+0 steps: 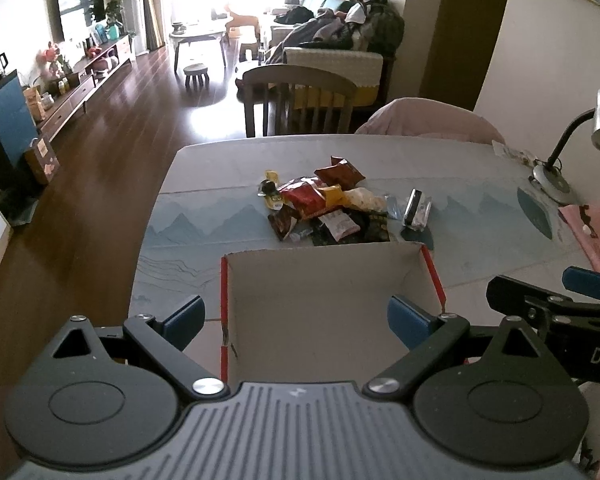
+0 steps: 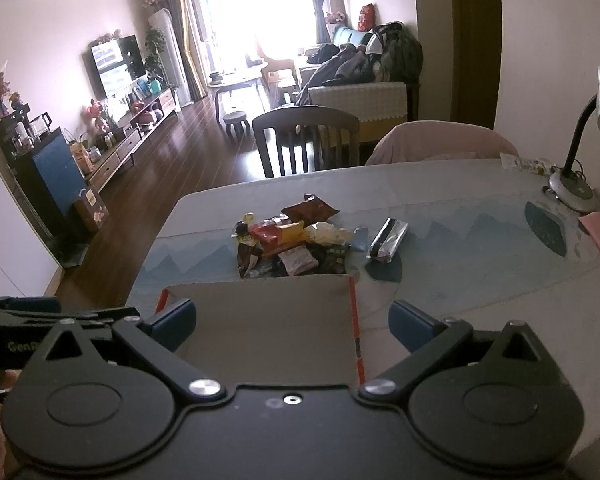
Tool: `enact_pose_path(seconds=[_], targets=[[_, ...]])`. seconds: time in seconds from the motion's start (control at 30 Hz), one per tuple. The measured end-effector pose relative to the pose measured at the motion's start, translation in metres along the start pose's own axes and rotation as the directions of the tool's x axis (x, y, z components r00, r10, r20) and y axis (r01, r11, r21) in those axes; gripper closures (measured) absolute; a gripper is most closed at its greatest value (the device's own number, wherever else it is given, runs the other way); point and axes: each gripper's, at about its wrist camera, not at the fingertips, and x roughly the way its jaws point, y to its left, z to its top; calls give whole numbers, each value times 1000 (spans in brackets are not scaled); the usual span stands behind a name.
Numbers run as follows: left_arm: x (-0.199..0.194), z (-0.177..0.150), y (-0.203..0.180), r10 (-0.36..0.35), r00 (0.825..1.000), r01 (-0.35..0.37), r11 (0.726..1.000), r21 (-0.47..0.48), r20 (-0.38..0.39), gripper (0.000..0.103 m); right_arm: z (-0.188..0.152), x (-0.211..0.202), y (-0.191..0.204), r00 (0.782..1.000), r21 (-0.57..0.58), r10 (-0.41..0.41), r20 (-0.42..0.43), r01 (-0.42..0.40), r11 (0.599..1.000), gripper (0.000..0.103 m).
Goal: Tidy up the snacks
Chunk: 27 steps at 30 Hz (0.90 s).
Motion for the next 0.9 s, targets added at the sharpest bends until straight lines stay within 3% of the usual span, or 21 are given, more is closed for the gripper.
enact_pose_path(seconds=[0.6,0.9], targets=[[-1,0,-3,-34,999,34,999,23,-2,5,-13,-4,4,1000,13,-12,4,12,1000,0],[22,10,-10,-23,999,23,1000,-9,-24,5,4,3,-8,1000,-5,28,-7,-28,1000,0]])
